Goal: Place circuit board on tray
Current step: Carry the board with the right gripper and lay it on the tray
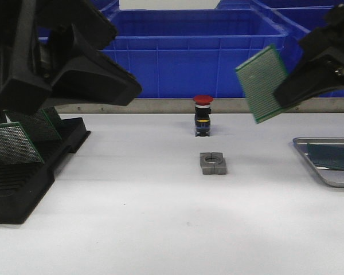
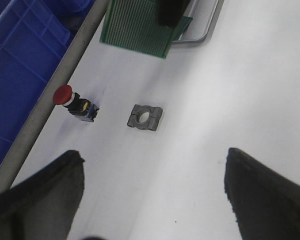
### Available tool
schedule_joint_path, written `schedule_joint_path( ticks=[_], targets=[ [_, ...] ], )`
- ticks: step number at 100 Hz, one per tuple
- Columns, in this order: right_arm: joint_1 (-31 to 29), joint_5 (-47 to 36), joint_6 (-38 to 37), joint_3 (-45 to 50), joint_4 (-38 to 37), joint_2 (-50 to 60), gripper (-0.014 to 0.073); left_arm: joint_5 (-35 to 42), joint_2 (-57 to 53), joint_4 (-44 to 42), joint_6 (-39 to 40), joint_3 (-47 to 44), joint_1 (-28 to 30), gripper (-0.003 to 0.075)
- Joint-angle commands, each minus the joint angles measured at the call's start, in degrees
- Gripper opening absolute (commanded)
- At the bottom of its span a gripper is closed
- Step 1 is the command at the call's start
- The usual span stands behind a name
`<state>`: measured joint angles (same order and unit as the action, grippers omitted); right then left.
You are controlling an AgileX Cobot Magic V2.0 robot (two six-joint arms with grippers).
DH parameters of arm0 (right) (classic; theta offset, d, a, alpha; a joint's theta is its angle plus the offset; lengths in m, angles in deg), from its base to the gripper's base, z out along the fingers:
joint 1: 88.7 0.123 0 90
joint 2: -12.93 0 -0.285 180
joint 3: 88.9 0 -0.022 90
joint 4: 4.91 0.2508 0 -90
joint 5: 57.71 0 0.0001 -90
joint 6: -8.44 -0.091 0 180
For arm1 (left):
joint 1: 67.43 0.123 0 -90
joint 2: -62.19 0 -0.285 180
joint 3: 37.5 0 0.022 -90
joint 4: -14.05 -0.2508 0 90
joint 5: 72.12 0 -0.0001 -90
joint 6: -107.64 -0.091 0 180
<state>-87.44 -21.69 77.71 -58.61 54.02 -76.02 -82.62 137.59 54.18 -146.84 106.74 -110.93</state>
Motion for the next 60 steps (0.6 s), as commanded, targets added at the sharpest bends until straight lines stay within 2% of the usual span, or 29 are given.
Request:
schedule_joint_path(
  ticks=[1, 21, 49, 54, 60],
  targets=[
    [-5.7, -1.0, -1.7, -1.4, 2.4, 1.5, -0.0068, 3.2, -1.3, 1.5, 0.4, 1.7, -0.1, 0.0547],
    [-13.7, -1.6, -5.3, -1.4, 2.6, -1.8, -0.0068, 3.2, -1.3, 1.7, 0.4, 1.7, -0.1, 0.0547],
    [-14.8, -10.1, -5.4, -1.4, 4.9, -11.6, -0.0064, 3.2, -1.3, 4.2, 0.4, 1.7, -0.1, 0.0547],
    [-14.8, -10.5, -5.4, -1.4, 4.9, -12.6, -0.0038, 3.2, -1.3, 4.2, 0.4, 1.7, -0.1, 0.0547],
    [-14.8, -10.7, -5.3, -1.4, 4.9, -13.4, 0.0044, 3.2, -1.3, 4.2, 0.4, 1.7, -0.1, 0.0547]
  ],
)
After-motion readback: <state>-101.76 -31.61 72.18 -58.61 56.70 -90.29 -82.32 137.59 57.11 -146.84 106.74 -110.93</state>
